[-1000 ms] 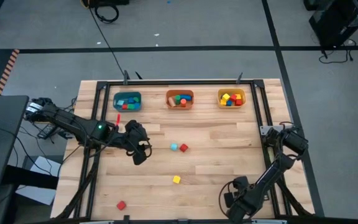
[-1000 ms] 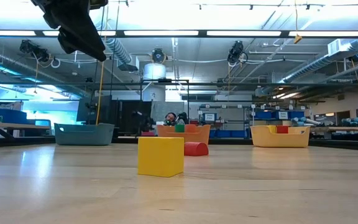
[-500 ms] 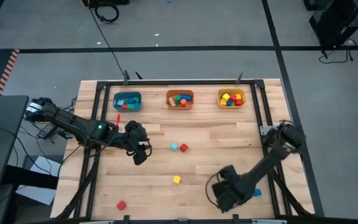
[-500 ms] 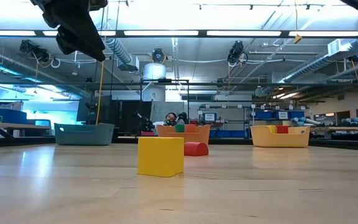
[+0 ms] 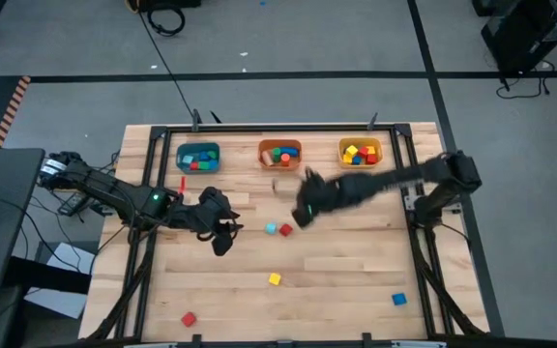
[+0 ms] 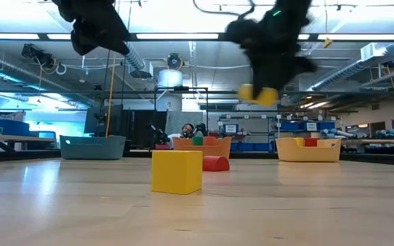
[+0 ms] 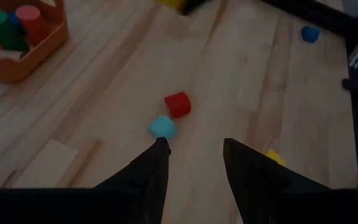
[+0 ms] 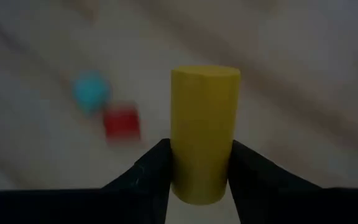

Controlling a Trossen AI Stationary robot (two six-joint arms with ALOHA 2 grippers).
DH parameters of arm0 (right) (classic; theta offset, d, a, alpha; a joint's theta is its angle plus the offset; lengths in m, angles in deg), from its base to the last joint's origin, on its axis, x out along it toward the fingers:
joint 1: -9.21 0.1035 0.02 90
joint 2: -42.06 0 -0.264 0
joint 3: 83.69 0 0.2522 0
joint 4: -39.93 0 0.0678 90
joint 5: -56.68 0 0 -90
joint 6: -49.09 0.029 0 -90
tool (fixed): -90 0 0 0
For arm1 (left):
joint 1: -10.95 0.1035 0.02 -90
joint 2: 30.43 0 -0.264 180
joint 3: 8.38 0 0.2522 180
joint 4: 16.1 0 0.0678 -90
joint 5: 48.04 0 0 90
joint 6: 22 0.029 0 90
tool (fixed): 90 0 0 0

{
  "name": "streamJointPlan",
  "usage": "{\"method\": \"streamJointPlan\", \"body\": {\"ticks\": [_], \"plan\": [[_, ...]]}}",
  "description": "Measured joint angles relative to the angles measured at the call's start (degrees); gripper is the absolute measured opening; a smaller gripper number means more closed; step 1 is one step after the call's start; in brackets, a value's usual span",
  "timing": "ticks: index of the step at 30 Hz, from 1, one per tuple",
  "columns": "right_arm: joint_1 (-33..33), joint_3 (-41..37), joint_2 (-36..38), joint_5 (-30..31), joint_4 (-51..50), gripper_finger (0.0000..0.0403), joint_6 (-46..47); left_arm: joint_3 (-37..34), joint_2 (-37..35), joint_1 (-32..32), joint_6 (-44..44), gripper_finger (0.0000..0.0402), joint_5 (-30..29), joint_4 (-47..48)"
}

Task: Sort blocks by size
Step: Put the yellow cylindrical block into the orange bin

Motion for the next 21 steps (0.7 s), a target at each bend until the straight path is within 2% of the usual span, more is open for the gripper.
{"method": "streamJointPlan", "body": {"ticks": [4,8,17,21], "plan": [[-10.81,0.07,-0.57,-5.83,8.54,0.0141,-11.89,0.00,0.09,0.94,-2.74,0.0161,-1.35,0.36],[-18.37,3.82,-3.82,-9.21,9.95,0.0141,-20.19,0.00,0.20,4.10,-6.21,0.0161,-1.91,2.40],[-27.57,22.29,-18.09,-10.45,-0.72,0.0141,-38.61,0.00,0.20,10.27,-6.78,0.0161,-1.82,2.84],[-30.41,27.23,-23.62,-10.39,-5.41,0.0147,-45.28,0.00,0.20,11.25,-6.83,0.0161,-1.88,3.19]]}}
